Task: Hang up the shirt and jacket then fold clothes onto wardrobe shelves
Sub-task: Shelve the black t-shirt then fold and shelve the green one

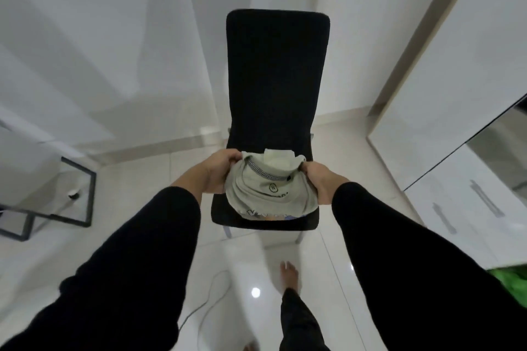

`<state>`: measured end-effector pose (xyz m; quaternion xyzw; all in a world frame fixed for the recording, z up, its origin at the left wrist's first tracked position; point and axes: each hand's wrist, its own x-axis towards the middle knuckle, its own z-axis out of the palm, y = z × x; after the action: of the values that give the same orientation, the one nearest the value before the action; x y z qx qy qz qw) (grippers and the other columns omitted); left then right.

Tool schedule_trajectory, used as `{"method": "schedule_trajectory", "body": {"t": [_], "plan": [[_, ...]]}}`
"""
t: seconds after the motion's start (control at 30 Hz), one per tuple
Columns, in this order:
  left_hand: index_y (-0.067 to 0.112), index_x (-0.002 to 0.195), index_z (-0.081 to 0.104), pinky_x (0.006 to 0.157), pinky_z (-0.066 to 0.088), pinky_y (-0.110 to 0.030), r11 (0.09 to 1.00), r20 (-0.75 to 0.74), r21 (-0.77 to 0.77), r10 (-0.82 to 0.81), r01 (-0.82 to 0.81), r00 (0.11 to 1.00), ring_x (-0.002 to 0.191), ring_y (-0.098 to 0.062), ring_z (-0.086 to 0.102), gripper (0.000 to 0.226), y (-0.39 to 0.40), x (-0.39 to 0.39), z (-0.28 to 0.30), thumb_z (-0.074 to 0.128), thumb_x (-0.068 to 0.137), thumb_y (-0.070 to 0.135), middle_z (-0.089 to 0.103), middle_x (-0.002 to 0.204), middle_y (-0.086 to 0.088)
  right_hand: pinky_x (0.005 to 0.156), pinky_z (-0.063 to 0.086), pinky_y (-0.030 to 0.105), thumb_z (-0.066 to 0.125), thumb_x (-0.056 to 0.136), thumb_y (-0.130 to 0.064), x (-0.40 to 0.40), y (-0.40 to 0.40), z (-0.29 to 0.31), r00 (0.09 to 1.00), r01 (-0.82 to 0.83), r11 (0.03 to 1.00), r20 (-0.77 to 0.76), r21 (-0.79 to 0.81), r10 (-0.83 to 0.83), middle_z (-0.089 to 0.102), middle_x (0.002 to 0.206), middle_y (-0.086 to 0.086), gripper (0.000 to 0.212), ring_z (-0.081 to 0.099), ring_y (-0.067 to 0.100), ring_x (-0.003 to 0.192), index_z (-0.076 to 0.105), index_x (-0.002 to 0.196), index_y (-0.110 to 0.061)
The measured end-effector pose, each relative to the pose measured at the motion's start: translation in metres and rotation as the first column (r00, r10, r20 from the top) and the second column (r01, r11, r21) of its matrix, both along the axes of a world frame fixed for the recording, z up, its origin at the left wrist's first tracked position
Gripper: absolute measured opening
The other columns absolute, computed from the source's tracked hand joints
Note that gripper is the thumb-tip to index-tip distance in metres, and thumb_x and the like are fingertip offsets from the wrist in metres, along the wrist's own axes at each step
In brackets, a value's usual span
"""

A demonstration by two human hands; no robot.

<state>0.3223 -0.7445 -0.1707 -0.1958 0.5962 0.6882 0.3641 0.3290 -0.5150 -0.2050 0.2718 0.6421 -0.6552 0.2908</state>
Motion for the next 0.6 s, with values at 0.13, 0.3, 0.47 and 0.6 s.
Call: {"method": "schedule_trajectory", "body": {"t": [0.13,0.3,0.47,0.6], "plan": [[0.014,0.059,0.035,0.06,0.043,-0.03,0.999,0.107,-0.012,0.037,-0.036,0.994,0.054,-0.018,0.048,0.03,0.007,0.018,-0.039,0.037,0.089,0.017,0.043,0.062,-0.007,0.096,0.049,0.045,0.048,0.092,-0.037,0.018,0.003,-0.032,0.996,-0.026,0.999,0.086,0.042,0.022,0.068,0.105,0.015,0.035,0.064,0.033,0.1,0.061,0.11,-0.009],[0.005,0.082,0.058,0.069,0.047,-0.033,0.986,0.055,-0.002,0.165,-0.165,0.985,0.074,-0.023,0.059,0.032,0.019,-0.008,-0.061,0.033,0.099,0.017,0.065,0.076,-0.011,0.102,0.045,0.047,0.049,0.093,-0.038,-0.014,0.006,-0.061,0.998,0.025,0.996,0.059,0.09,-0.031,0.065,0.114,0.015,0.034,0.06,0.033,0.107,0.062,0.106,-0.01],[0.006,0.092,0.062,0.07,0.05,-0.031,0.935,-0.002,-0.046,0.352,-0.351,0.936,0.083,-0.021,0.062,0.025,0.024,-0.083,-0.101,0.041,0.098,0.018,0.065,0.094,-0.011,0.103,0.043,0.046,0.04,0.097,-0.044,-0.091,0.008,-0.093,0.999,0.04,0.98,-0.006,0.197,-0.04,0.062,0.119,0.015,0.049,0.057,0.032,0.111,0.057,0.12,-0.004],[0.008,0.089,0.065,0.078,0.053,-0.034,0.906,-0.044,-0.091,0.41,-0.412,0.911,0.089,-0.024,0.064,0.024,0.03,-0.155,-0.149,0.047,0.096,0.022,0.067,0.1,-0.013,0.103,0.043,0.045,0.034,0.098,-0.043,-0.167,0.008,-0.132,0.998,0.041,0.963,-0.049,0.266,-0.028,0.061,0.12,0.015,0.051,0.057,0.031,0.11,0.055,0.123,-0.004]]}}
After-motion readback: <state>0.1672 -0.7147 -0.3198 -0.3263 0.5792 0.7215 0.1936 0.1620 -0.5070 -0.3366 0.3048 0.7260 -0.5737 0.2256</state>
